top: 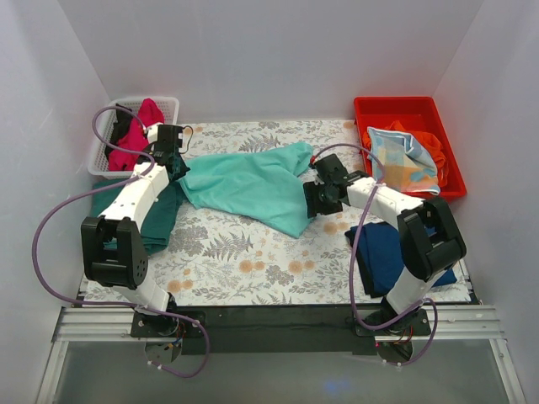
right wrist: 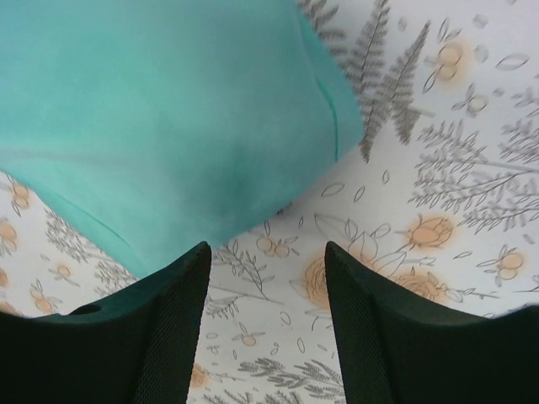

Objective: Fold and stack the t-shirts
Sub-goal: Flatten out the tshirt

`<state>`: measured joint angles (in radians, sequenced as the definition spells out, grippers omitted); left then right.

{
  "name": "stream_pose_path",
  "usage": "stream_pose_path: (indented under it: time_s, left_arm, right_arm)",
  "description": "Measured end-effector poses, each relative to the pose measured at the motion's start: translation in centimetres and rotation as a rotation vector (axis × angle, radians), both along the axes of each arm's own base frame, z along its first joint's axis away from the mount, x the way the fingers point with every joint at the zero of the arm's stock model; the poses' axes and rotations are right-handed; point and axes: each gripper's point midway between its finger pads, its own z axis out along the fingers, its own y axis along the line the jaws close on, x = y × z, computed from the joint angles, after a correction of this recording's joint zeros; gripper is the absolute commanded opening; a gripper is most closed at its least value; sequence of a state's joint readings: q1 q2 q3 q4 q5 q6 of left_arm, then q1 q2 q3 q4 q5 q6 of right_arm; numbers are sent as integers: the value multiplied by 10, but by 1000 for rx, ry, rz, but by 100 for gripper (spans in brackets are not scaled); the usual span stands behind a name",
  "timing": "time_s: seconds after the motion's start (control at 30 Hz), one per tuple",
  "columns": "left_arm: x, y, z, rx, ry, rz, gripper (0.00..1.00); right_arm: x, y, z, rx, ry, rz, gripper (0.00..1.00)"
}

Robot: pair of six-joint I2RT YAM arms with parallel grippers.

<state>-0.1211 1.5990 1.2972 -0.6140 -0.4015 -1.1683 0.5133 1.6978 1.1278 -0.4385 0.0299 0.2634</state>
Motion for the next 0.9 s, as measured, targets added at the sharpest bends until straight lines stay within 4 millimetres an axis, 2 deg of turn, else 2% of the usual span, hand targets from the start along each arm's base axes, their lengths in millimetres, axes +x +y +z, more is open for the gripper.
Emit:
stream_pose_path:
  time_s: [0.1,0.2,0.4,0.6,0.7,0.73,0.83,0.9]
  left_arm:
    - [0,-1,-1,-8,1,-3,0]
    - [-1,-3,-3,-14,5,-7,0]
    - [-2,-4,-5,-20,12,-10,0]
    - [-2,-2,-5,-22,12,-7,0]
    - [-3,0,-6,-23,13,-2,0]
    - [-3,1,-6,-24,14,0,0]
    - [-3,4,-7,-27,15,6,0]
    - [-3,5,-7,-28,15,9,0]
  right_arm:
    - [-20,-1,-13,1,53,36,64]
    - [-29,1,-20,7,74,62,64]
    - [-22,20,-15,67,37,107,64]
    - [-12,33,-27,89,55,124,58]
    - [-7,37,-28,93,51,126,44]
    - [-6,37,-29,92,52,125,29]
    - [-1,37,-31,79,52,112,2]
    - [1,34,-33,59,51,106,1]
